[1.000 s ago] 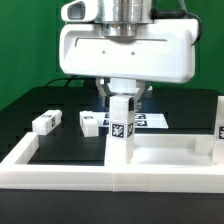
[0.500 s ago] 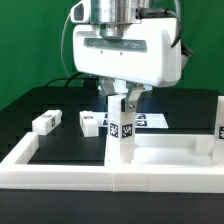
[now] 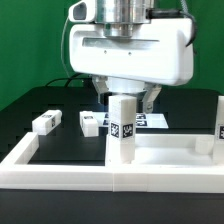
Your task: Assemble desk
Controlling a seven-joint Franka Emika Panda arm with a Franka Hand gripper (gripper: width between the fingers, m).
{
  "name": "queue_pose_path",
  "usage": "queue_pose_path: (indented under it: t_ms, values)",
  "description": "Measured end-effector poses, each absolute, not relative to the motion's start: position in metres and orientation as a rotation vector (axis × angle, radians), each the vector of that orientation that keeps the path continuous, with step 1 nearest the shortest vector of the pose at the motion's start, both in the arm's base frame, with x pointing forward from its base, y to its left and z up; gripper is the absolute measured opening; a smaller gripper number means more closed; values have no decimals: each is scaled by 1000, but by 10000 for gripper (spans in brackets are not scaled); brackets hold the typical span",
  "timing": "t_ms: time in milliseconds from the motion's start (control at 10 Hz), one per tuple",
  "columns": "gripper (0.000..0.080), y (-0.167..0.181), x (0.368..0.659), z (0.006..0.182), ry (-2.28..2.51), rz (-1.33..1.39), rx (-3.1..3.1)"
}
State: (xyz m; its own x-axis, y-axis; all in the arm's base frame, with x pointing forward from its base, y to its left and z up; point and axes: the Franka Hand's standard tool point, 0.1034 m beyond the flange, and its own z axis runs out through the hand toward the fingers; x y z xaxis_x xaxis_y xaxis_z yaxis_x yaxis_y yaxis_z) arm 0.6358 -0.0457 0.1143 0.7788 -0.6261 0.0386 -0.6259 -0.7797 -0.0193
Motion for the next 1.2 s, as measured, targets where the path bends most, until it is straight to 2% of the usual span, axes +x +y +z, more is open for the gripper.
queue_pose_path:
  t_ms: [500,1200]
  values:
    - [649,-47,636,114,459,-69,-3110]
    - [649,-44,636,113,-594,-45,-3130]
